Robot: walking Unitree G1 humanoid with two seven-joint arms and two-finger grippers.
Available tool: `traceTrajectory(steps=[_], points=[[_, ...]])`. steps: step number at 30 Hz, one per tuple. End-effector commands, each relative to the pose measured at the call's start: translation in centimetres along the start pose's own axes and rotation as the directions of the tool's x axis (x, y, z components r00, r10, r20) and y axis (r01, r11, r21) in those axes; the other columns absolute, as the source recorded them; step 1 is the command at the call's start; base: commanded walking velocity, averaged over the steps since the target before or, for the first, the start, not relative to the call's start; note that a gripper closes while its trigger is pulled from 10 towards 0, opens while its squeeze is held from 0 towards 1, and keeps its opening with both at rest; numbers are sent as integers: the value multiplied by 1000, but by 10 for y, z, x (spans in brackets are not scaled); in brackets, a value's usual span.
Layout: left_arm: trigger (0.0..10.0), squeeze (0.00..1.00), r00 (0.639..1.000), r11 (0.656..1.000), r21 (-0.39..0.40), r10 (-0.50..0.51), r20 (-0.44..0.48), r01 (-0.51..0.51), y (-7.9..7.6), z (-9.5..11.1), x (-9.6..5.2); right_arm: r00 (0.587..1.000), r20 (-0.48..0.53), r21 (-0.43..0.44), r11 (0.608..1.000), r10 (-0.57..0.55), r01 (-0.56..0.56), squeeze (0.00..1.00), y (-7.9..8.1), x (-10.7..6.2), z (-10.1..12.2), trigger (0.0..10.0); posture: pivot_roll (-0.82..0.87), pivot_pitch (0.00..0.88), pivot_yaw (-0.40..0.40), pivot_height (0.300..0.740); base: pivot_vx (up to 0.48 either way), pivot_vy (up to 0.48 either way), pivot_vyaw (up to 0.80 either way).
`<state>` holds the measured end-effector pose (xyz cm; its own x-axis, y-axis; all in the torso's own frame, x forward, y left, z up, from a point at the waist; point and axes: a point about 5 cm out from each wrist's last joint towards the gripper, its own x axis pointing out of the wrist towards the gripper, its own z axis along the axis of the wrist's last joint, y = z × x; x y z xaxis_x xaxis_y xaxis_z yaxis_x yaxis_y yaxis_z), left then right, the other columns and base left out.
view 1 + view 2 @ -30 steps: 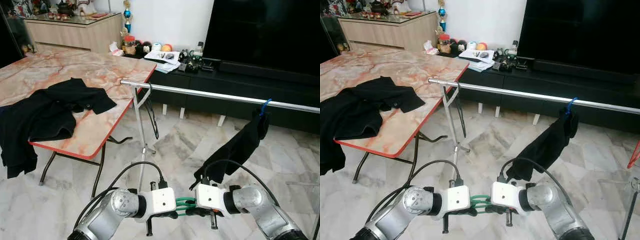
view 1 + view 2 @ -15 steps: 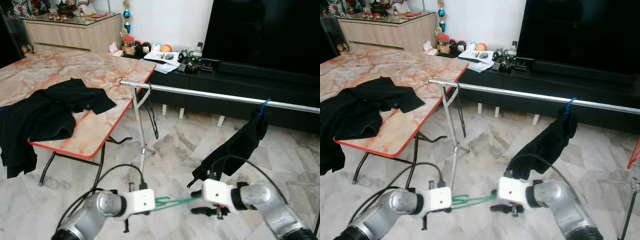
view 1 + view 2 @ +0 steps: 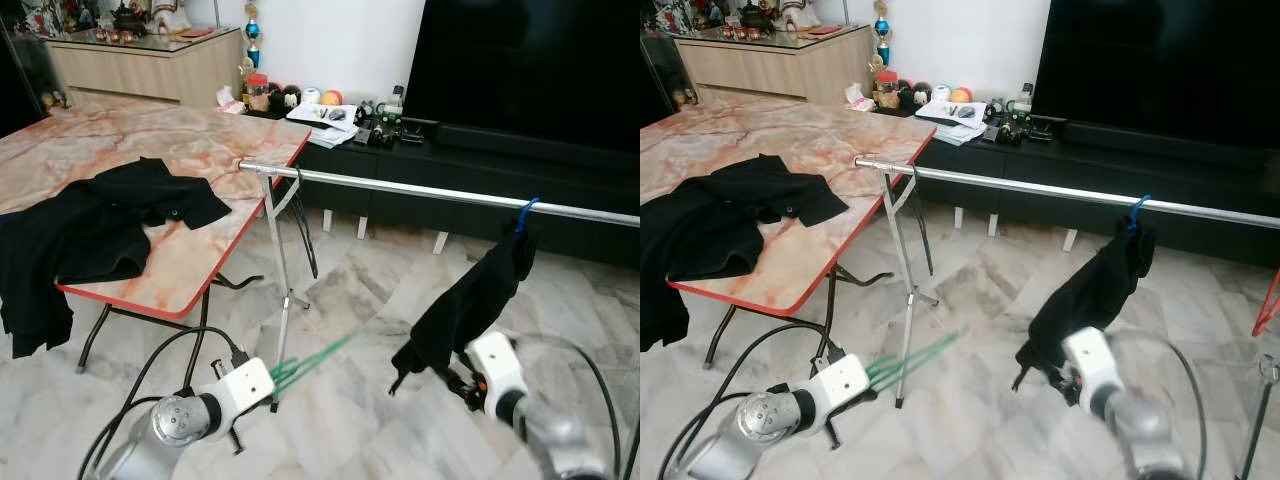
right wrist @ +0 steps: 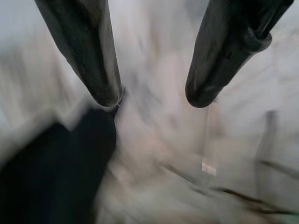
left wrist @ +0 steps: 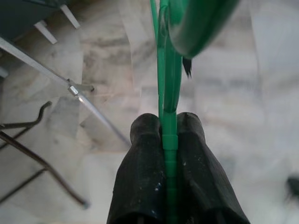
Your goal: Hang hanger
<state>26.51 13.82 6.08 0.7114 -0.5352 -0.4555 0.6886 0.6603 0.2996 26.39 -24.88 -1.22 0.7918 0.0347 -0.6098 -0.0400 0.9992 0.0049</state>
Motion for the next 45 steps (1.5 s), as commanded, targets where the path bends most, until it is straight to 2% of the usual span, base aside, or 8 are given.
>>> traceTrajectory(steps=[1,2,3,6,8,16,27,45], points=[[10000,0,999,998,-41,47,7,-46,6,1,-4,993,-85,72,994,-78,84,0,-4,-5,-24,10000,151,0,-26,740,0,0,0],[10000,0,996,991,-102,85,26,-82,4,2,-6,978,-168,126,982,-122,144,0,1,-10,-50,10000,152,0,-26,740,0,0,0],[10000,0,996,991,-102,85,26,-82,4,2,-6,978,-168,126,982,-122,144,0,1,-10,-50,10000,152,0,-26,740,0,0,0],[10000,0,992,981,-160,117,44,-108,-10,1,-9,920,-351,241,933,-172,267,0,20,-28,-108,10000,169,0,-21,740,0,0,0],[10000,0,988,972,-200,141,63,-125,-16,3,-14,900,-392,286,905,-189,314,0,28,-33,-121,10000,175,0,-19,740,0,0,0],[10000,0,984,965,-219,161,77,-141,-22,7,-12,915,-382,294,923,-125,249,0,49,-25,-116,10000,167,0,-7,740,0,0,0],[10000,0,994,988,-143,75,83,-63,-34,14,-5,913,-384,263,931,-140,253,0,54,-26,-119,10000,172,0,-6,740,94,0,0],[10000,0,995,992,-120,54,79,-45,-35,15,-1,911,-392,261,934,-128,243,0,58,-25,-119,10000,167,0,3,740,351,0,-302]])
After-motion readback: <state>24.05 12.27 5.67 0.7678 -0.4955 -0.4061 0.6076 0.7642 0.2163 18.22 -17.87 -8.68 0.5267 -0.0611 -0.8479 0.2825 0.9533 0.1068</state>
